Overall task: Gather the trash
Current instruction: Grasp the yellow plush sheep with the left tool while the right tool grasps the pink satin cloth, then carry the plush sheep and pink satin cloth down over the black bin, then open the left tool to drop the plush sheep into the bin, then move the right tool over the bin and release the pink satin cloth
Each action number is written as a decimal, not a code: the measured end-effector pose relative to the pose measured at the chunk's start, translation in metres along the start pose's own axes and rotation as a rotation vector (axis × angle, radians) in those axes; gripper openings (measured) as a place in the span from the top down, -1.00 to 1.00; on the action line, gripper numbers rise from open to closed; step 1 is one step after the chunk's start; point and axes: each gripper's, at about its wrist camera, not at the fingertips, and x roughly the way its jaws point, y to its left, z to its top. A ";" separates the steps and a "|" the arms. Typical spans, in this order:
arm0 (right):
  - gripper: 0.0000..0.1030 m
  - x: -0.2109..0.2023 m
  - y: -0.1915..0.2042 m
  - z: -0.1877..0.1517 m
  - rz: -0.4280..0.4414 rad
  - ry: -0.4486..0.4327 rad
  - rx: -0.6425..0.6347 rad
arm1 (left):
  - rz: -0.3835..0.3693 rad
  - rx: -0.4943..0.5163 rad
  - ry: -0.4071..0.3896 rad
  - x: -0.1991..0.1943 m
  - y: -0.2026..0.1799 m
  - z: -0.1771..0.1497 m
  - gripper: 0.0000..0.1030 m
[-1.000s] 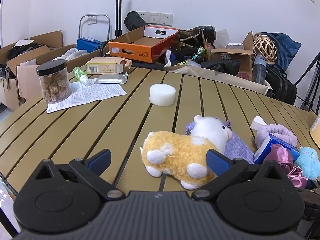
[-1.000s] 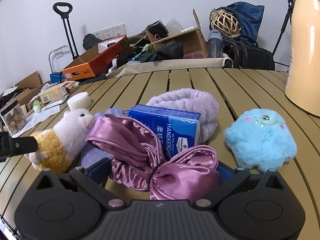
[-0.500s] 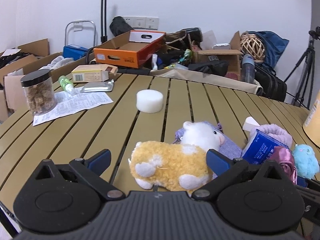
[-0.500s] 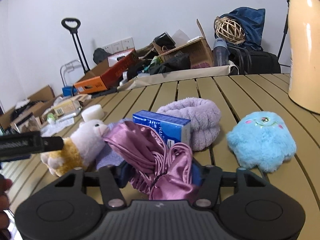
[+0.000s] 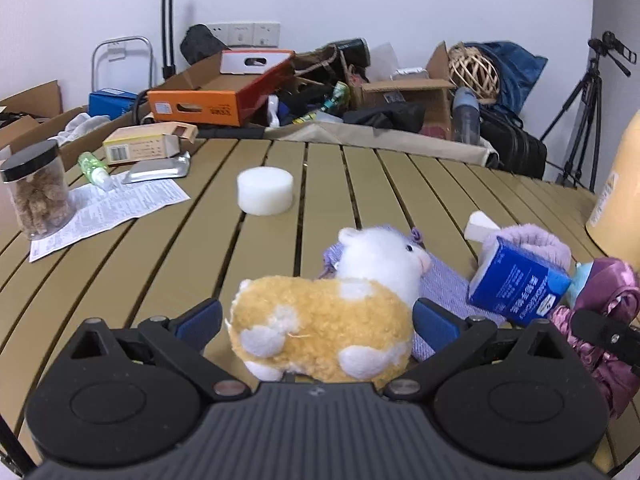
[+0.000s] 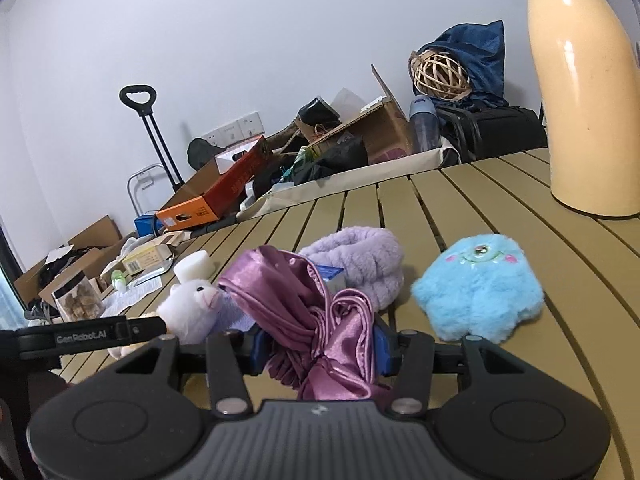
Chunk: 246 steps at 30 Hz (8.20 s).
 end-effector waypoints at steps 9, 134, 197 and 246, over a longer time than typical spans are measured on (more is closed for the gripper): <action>0.07 -0.007 -0.007 0.001 -0.005 -0.012 0.013 | 0.011 0.012 0.035 0.017 -0.005 -0.005 -1.00; 0.07 -0.143 -0.095 -0.185 -0.187 0.330 0.035 | 0.216 0.144 0.458 -0.073 -0.058 -0.233 -0.85; 0.07 -0.140 -0.154 -0.203 -0.302 0.399 0.134 | 0.090 0.125 0.572 -0.020 -0.165 -0.224 -1.00; 0.07 -0.113 -0.094 -0.197 -0.205 0.429 0.011 | 0.153 0.044 0.538 -0.045 -0.088 -0.222 -1.00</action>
